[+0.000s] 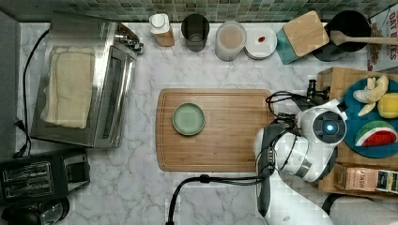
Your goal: Open the drawer.
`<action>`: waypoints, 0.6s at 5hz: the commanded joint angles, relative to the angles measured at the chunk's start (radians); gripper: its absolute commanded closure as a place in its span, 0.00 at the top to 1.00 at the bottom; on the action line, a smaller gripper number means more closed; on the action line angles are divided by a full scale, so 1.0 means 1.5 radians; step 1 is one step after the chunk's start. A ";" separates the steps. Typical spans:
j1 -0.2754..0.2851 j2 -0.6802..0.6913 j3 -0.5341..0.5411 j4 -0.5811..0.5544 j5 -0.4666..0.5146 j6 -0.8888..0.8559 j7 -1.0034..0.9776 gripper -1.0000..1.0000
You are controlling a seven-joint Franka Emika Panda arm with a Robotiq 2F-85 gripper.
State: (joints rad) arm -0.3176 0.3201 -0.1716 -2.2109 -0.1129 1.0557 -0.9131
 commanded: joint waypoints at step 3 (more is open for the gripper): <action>0.055 -0.043 0.076 -0.054 0.043 -0.039 0.022 1.00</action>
State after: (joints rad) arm -0.3196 0.3184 -0.1689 -2.2051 -0.0851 1.0352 -0.9131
